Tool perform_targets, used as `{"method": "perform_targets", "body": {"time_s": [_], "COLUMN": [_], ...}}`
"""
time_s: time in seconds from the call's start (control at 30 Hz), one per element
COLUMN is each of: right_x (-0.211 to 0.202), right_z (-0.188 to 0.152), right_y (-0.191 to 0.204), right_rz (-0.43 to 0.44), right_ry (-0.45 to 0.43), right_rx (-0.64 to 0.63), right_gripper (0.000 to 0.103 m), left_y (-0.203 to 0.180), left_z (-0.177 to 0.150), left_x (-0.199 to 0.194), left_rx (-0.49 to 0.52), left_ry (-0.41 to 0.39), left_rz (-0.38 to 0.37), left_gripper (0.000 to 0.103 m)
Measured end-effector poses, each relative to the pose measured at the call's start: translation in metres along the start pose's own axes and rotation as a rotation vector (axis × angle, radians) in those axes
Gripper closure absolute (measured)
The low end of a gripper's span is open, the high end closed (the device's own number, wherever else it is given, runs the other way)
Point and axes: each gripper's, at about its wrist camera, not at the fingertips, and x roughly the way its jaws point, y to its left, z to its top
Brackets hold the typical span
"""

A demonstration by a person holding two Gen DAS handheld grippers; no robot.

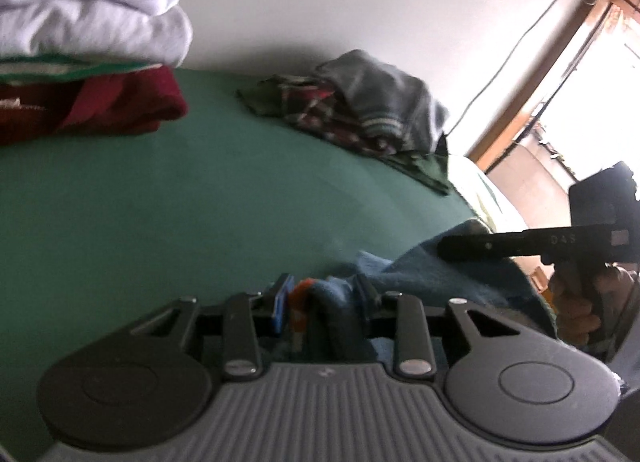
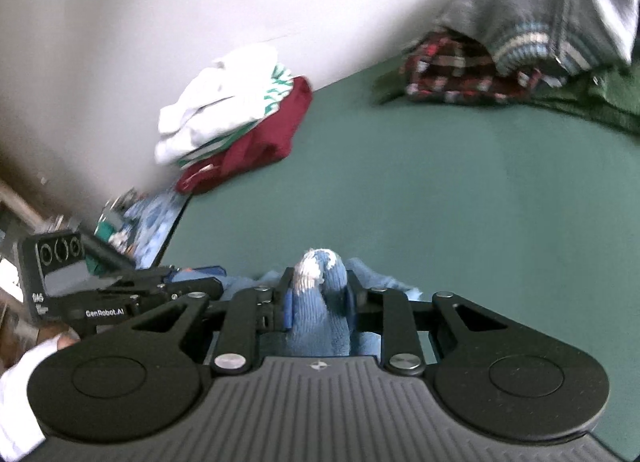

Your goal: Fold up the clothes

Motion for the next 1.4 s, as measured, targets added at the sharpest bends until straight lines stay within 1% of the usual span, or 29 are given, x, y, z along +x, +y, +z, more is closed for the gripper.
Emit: {"method": "perform_targets", "body": {"time_s": [0.1, 0.2, 0.27, 0.37, 0.43, 0.5, 0.53, 0.6, 0.63, 0.7, 0.73, 0.77, 0.8, 0.87, 0.93, 0.97, 1.0, 1.07, 1.1, 1.13, 1.17, 1.23, 1.27, 1.3, 1.37, 1.4], "right_x": [0.008, 0.012, 0.016, 0.030, 0.030, 0.026, 0.023, 0.017, 0.012, -0.010, -0.021, -0.030, -0.035, -0.047, -0.045, -0.042, -0.039, -0.031, -0.025, -0.020, -0.014, 0.001, 0.005, 0.008, 0.010, 0.010], "right_z": [-0.003, -0.005, -0.009, -0.026, -0.032, -0.032, -0.032, -0.029, -0.026, -0.023, -0.021, -0.021, -0.023, -0.025, -0.036, -0.042, -0.048, -0.059, -0.063, -0.068, -0.074, -0.083, -0.086, -0.086, -0.079, -0.076], "right_y": [-0.005, -0.007, -0.005, -0.008, -0.014, -0.020, -0.020, -0.015, -0.012, -0.003, 0.002, 0.009, 0.017, 0.033, 0.050, 0.058, 0.064, 0.062, 0.060, 0.059, 0.059, 0.058, 0.058, 0.057, 0.050, 0.047], "right_rz": [-0.004, -0.002, -0.020, -0.088, -0.083, -0.068, -0.067, -0.084, -0.107, -0.144, -0.151, -0.143, -0.130, -0.102, -0.098, -0.099, -0.101, -0.104, -0.105, -0.112, -0.121, -0.142, -0.149, -0.145, -0.117, -0.104], "right_ry": [-0.044, -0.095, -0.122, -0.146, -0.172, -0.175, -0.174, -0.171, -0.184, -0.286, -0.342, -0.365, -0.367, -0.372, -0.331, -0.305, -0.287, -0.254, -0.229, -0.223, -0.227, -0.197, -0.203, -0.204, -0.194, -0.190], "right_rx": [0.017, 0.015, -0.014, -0.057, -0.033, 0.028, 0.031, 0.001, -0.025, -0.069, -0.086, -0.111, -0.141, -0.200, -0.285, -0.330, -0.358, -0.356, -0.348, -0.352, -0.370, -0.411, -0.429, -0.423, -0.362, -0.341], "right_gripper": [0.078, 0.078, 0.078, 0.078, 0.077, 0.072, 0.068, 0.061, 0.054, 0.053, 0.055, 0.059, 0.062, 0.075, 0.077, 0.077, 0.077, 0.077, 0.077, 0.076, 0.076, 0.075, 0.074, 0.074, 0.075, 0.075], "left_y": [0.006, 0.010, 0.016, 0.022, 0.019, 0.015, 0.012, 0.002, -0.006, -0.023, -0.035, -0.048, -0.060, -0.082, -0.096, -0.099, -0.099, -0.096, -0.093, -0.092, -0.093, -0.097, -0.100, -0.098, -0.093, -0.095], "left_z": [-0.001, -0.006, -0.011, -0.015, -0.011, -0.007, -0.004, 0.001, 0.004, 0.010, 0.011, 0.012, 0.010, 0.005, -0.008, -0.014, -0.022, -0.039, -0.047, -0.057, -0.068, -0.080, -0.086, -0.088, -0.088, -0.085], "left_x": [0.005, 0.002, 0.010, 0.022, 0.021, 0.013, 0.005, -0.016, -0.030, -0.054, -0.065, -0.075, -0.079, -0.078, -0.063, -0.056, -0.048, -0.032, -0.026, -0.022, -0.019, -0.014, -0.011, -0.010, -0.010, -0.012], "left_rx": [0.002, 0.005, -0.025, -0.063, -0.051, -0.039, -0.023, 0.029, 0.053, 0.080, 0.091, 0.102, 0.104, 0.094, 0.064, 0.047, 0.026, -0.012, -0.016, 0.008, 0.043, 0.104, 0.134, 0.124, 0.112, 0.124], "left_ry": [-0.025, -0.072, -0.072, -0.067, -0.073, -0.087, -0.102, -0.146, -0.174, -0.234, -0.263, -0.290, -0.304, -0.308, -0.275, -0.252, -0.229, -0.180, -0.157, -0.162, -0.178, -0.203, -0.214, -0.227, -0.238, -0.233], "left_rz": [0.022, 0.068, 0.082, 0.083, 0.107, 0.135, 0.166, 0.244, 0.270, 0.280, 0.263, 0.239, 0.215, 0.170, 0.158, 0.174, 0.205, 0.282, 0.321, 0.350, 0.374, 0.415, 0.435, 0.435, 0.422, 0.423], "left_gripper": [0.072, 0.072, 0.072, 0.072, 0.070, 0.069, 0.073, 0.074, 0.071, 0.064, 0.063, 0.063, 0.063, 0.063, 0.063, 0.063, 0.064, 0.064, 0.060, 0.056, 0.055, 0.055, 0.054, 0.052, 0.050, 0.049]}}
